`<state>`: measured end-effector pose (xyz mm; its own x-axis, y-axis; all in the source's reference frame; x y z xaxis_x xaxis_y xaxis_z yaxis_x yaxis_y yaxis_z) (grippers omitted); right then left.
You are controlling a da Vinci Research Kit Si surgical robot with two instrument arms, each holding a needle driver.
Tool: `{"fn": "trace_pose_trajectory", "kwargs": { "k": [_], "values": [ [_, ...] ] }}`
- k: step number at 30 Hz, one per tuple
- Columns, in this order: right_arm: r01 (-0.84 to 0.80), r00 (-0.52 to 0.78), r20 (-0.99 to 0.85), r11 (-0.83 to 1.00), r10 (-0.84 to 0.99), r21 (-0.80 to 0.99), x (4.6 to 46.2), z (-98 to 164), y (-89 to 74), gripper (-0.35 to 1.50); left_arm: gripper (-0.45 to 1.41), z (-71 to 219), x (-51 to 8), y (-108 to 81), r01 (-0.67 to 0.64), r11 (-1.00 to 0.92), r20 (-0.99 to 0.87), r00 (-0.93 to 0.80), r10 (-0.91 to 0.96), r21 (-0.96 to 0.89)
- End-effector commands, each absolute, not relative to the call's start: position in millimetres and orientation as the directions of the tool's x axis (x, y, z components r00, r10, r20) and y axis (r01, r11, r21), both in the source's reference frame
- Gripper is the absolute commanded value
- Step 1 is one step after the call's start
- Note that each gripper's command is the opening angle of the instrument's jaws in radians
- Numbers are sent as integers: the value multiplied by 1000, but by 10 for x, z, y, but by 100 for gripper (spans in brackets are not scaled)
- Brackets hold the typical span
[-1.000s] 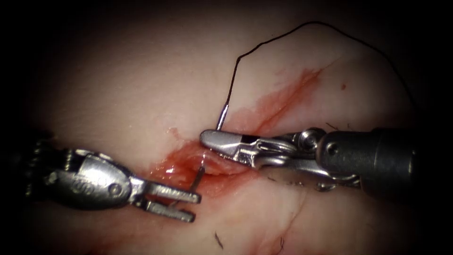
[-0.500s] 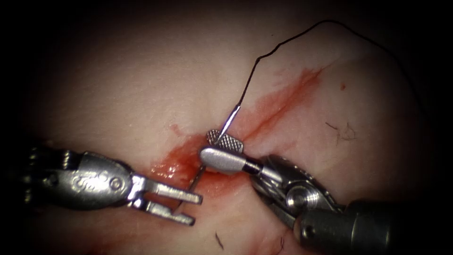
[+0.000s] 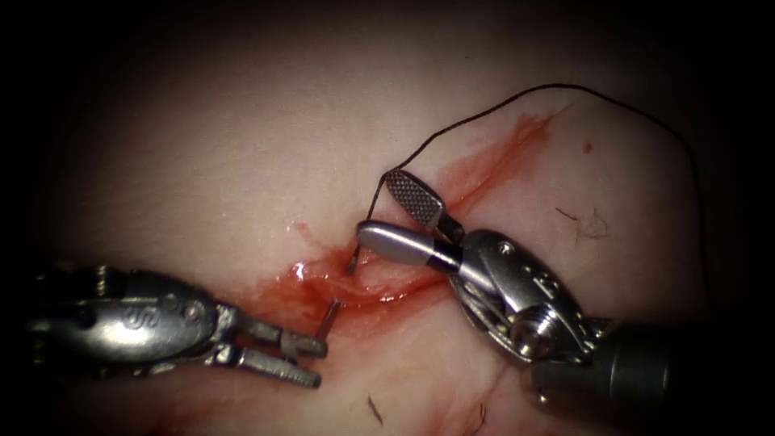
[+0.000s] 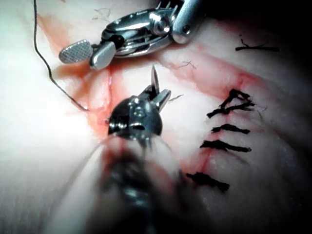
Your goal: Wound Closure
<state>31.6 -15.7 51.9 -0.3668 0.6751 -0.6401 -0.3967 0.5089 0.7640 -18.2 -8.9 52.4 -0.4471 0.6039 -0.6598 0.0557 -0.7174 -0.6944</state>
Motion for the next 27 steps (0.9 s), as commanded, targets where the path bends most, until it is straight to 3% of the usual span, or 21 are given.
{"fn": "trace_pose_trajectory", "kwargs": {
  "k": [1,7,13,17,22,27],
  "values": [
    [-395,-368,-640,510,675,764,323,520,-155,116,-45,530,-187,-91,53,-713,-656,-445,610,-699],
    [-397,-371,-635,503,677,768,316,518,-148,115,-45,525,-188,-88,44,-678,-632,-409,658,-734],
    [-393,-372,-630,499,681,772,312,513,-145,113,-45,483,-183,-47,14,-559,-554,-156,818,-829],
    [-388,-369,-630,502,683,773,313,510,-148,131,-45,449,-175,-19,-19,-495,-495,-7,869,-869],
    [-346,-354,-619,517,701,783,310,496,-151,125,-45,437,-160,-3,-85,-472,-477,47,878,-877],
    [-307,-342,-603,521,721,797,308,473,-151,125,-45,433,-138,10,-91,-320,-330,148,932,-943]
  ]
}}
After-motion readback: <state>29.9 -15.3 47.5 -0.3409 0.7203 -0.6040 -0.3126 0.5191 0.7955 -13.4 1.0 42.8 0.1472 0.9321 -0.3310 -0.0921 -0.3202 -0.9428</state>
